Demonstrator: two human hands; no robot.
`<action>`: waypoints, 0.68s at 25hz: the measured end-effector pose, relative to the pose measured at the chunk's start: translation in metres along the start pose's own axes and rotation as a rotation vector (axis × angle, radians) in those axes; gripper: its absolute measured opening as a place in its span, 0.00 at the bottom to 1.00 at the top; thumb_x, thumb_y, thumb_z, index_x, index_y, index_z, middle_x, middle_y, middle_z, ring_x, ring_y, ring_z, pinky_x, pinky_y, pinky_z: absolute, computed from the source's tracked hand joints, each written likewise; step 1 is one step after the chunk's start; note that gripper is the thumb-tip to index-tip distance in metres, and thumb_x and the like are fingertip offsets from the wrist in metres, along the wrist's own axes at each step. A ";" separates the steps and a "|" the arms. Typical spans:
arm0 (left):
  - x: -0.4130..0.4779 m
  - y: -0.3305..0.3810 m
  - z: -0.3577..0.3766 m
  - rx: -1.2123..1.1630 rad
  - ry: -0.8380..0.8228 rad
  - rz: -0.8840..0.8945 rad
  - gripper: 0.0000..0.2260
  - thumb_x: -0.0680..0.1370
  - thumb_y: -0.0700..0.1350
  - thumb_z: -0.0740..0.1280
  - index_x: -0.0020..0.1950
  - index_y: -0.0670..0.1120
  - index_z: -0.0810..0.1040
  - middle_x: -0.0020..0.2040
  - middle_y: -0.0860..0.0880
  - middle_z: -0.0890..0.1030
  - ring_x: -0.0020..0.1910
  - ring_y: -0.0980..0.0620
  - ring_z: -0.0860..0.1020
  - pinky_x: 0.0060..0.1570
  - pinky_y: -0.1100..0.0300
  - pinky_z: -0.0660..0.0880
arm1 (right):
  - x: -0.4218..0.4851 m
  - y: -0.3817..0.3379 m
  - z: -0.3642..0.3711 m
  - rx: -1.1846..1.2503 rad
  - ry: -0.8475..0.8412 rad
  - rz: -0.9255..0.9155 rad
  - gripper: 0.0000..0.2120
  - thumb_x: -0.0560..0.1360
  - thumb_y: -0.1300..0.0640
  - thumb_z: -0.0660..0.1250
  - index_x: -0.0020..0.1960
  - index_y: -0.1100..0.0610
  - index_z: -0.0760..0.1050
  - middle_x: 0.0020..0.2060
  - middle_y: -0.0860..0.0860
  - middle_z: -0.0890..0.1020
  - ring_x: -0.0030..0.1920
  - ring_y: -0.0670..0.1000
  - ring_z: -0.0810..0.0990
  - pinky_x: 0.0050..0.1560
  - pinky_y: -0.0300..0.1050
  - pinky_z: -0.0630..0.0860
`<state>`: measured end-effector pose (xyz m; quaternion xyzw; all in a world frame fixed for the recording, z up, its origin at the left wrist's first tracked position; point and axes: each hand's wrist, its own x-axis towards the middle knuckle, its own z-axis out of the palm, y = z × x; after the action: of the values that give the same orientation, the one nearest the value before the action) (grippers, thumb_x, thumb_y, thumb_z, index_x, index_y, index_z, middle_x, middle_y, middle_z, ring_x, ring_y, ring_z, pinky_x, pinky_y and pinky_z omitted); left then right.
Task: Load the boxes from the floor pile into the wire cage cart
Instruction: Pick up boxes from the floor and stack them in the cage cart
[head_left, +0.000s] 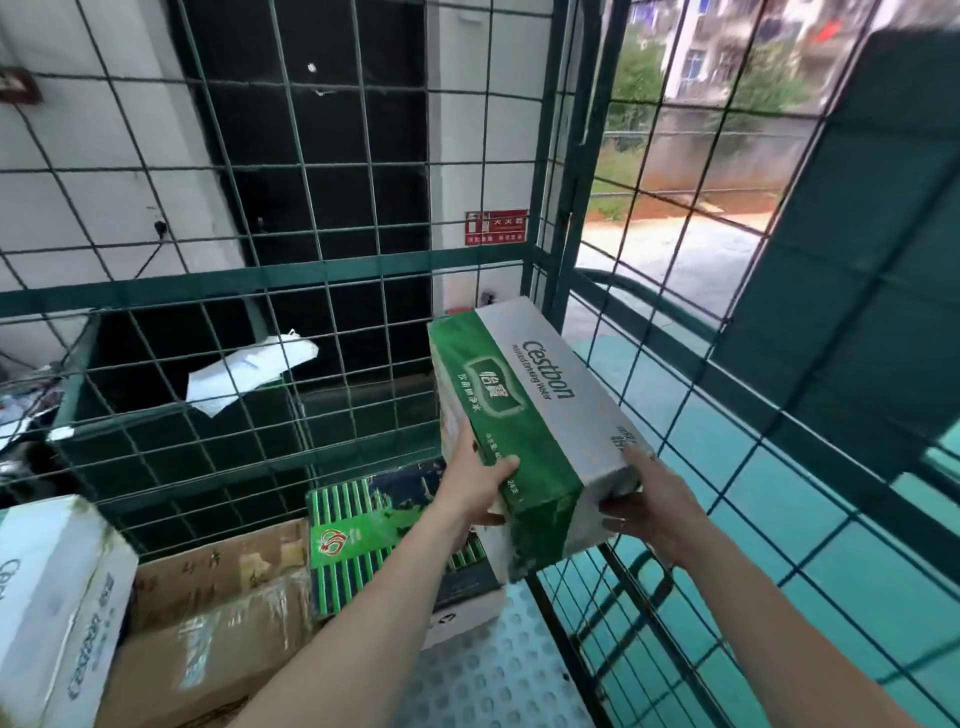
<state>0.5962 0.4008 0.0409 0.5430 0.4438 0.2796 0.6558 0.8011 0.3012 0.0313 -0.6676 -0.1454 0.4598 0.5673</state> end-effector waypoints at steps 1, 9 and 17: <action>0.003 0.002 0.003 0.023 -0.014 0.003 0.36 0.79 0.41 0.70 0.74 0.71 0.57 0.64 0.62 0.76 0.60 0.47 0.80 0.47 0.38 0.82 | 0.008 -0.001 -0.002 0.011 0.010 -0.002 0.19 0.81 0.46 0.65 0.67 0.54 0.70 0.58 0.64 0.79 0.47 0.65 0.84 0.44 0.58 0.83; 0.047 0.027 0.029 0.131 -0.006 -0.013 0.40 0.83 0.47 0.66 0.81 0.65 0.40 0.83 0.51 0.55 0.73 0.43 0.68 0.59 0.41 0.79 | 0.015 -0.003 0.004 -0.706 0.268 -0.517 0.30 0.82 0.47 0.64 0.80 0.46 0.57 0.76 0.58 0.64 0.69 0.56 0.71 0.61 0.58 0.76; 0.066 -0.004 0.027 0.391 -0.145 0.206 0.51 0.70 0.68 0.73 0.79 0.68 0.38 0.82 0.58 0.41 0.81 0.51 0.47 0.78 0.41 0.50 | 0.049 -0.004 0.006 -1.120 0.288 -0.664 0.29 0.79 0.37 0.60 0.77 0.46 0.64 0.82 0.55 0.49 0.74 0.63 0.68 0.69 0.63 0.73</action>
<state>0.6493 0.4435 0.0190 0.7208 0.3836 0.2141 0.5361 0.8240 0.3412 0.0133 -0.8359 -0.4828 0.0222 0.2600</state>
